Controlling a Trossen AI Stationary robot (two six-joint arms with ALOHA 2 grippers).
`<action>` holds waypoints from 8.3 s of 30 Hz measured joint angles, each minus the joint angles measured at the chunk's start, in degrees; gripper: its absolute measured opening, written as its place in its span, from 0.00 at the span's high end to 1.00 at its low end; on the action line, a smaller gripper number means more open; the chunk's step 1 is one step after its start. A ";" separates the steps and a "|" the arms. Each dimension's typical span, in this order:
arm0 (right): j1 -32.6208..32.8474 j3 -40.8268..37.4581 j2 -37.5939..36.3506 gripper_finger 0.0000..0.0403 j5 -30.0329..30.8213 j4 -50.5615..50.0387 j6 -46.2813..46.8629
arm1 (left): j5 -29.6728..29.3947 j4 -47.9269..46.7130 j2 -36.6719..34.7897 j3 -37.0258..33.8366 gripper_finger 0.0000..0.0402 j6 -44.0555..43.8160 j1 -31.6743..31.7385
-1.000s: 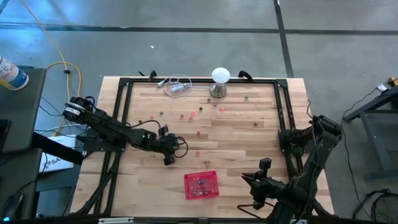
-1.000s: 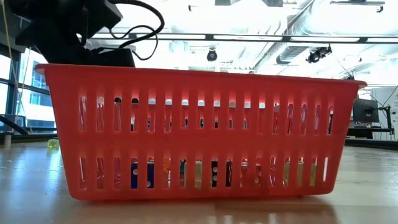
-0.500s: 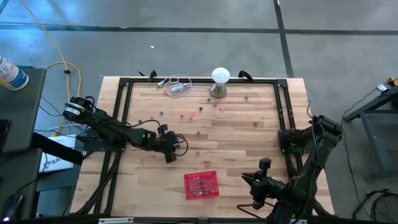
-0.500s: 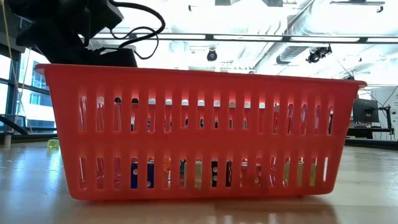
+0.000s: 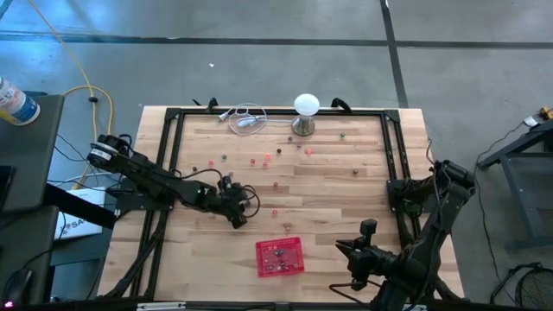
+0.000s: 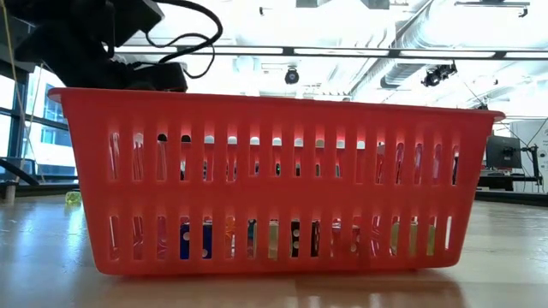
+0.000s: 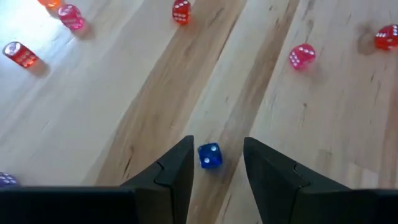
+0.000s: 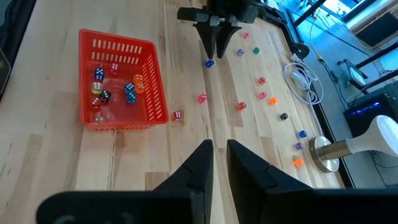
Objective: Pick & Place Dice
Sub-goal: Put the dark blue dice into the red bin, then put the pink dice into the red bin
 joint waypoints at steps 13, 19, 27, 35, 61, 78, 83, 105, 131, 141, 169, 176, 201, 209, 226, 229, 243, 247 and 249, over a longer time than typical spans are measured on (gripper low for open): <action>-0.02 0.00 0.02 0.91 -0.02 0.50 0.08 | -2.53 3.16 6.98 0.02 0.67 -1.60 -1.27; -0.02 0.00 0.02 0.91 -0.02 0.67 0.08 | -3.83 3.31 7.00 0.02 0.67 -1.13 -1.21; -0.02 0.00 0.02 0.91 -0.02 0.82 -0.11 | -2.62 4.18 9.56 0.20 0.75 -1.18 -0.72; -0.02 0.00 0.02 0.91 -0.07 1.04 -0.12 | -2.30 4.27 10.52 0.17 0.89 -1.65 -2.34; 0.00 -0.07 0.02 0.91 -0.56 9.38 0.06 | -6.74 4.14 4.53 13.40 0.89 7.01 -16.01; -0.02 -0.07 0.39 0.91 -0.08 15.38 0.08 | -5.45 12.33 18.60 28.72 0.88 15.16 -22.85; -0.02 -0.07 0.42 0.91 -1.29 19.04 0.08 | -6.37 12.92 21.26 28.89 0.83 14.71 -21.23; -0.64 -0.04 1.47 0.91 -3.83 28.50 7.45 | -6.37 14.96 24.70 28.89 0.50 14.05 -20.85; -15.96 -0.06 19.67 0.96 -9.12 45.19 -22.58 | -6.37 15.62 24.68 28.89 0.50 13.89 -20.54; -13.43 0.01 11.51 0.98 -4.66 35.38 -24.60 | -6.13 14.79 20.16 28.89 0.50 10.71 -20.54; -3.48 -0.07 0.06 0.68 -16.51 12.39 10.64 | 18.55 -14.55 13.29 28.89 0.51 1.47 0.59; -0.92 -0.07 0.28 0.67 -13.28 12.47 10.67 | 19.84 -15.03 13.30 28.89 0.51 5.36 4.78; -1.80 -0.07 0.31 0.67 -1.13 8.35 -1.91 | 25.78 -12.53 17.92 26.73 0.51 40.31 10.07; -2.25 -0.07 0.31 0.67 -1.49 7.82 -2.50 | 26.89 -9.93 20.82 26.72 0.51 47.85 10.17; -4.04 -0.07 0.35 0.67 -3.40 7.87 -3.34 | 35.97 -6.92 24.22 26.86 0.59 51.34 14.37; -4.07 -0.07 0.35 0.67 -3.34 7.87 -3.58 | 36.75 -7.22 24.89 26.95 0.67 51.34 14.65; -4.11 -0.07 0.35 0.67 -3.50 10.22 -4.45 | 33.52 -8.29 24.91 26.91 0.89 46.16 14.25; -4.11 -0.07 0.35 0.67 -4.13 12.07 -4.49 | 29.41 -10.44 21.92 26.50 0.89 44.05 12.06; -4.11 -0.07 0.35 0.67 -4.36 13.28 -4.49 | 26.76 -11.62 19.22 26.26 0.89 43.37 10.12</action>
